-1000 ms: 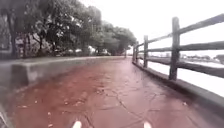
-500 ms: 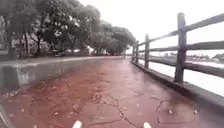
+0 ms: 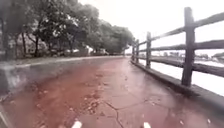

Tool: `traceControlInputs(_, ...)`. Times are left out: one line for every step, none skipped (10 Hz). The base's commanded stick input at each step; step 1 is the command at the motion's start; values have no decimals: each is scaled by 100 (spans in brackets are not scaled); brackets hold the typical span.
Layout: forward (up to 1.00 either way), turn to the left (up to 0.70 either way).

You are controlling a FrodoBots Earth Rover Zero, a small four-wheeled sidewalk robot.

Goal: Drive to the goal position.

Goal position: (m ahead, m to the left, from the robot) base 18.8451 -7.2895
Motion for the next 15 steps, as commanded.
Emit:
traceControlInputs(50,0)
traceControlInputs(50,0)
traceControlInputs(50,0)
traceControlInputs(50,0)
traceControlInputs(50,0)
traceControlInputs(50,0)
traceControlInputs(50,0)
traceControlInputs(50,0)
traceControlInputs(50,5)
traceControlInputs(50,46)
traceControlInputs(50,41)
traceControlInputs(50,0)
traceControlInputs(50,0)
traceControlInputs(50,0)
traceControlInputs(50,0)
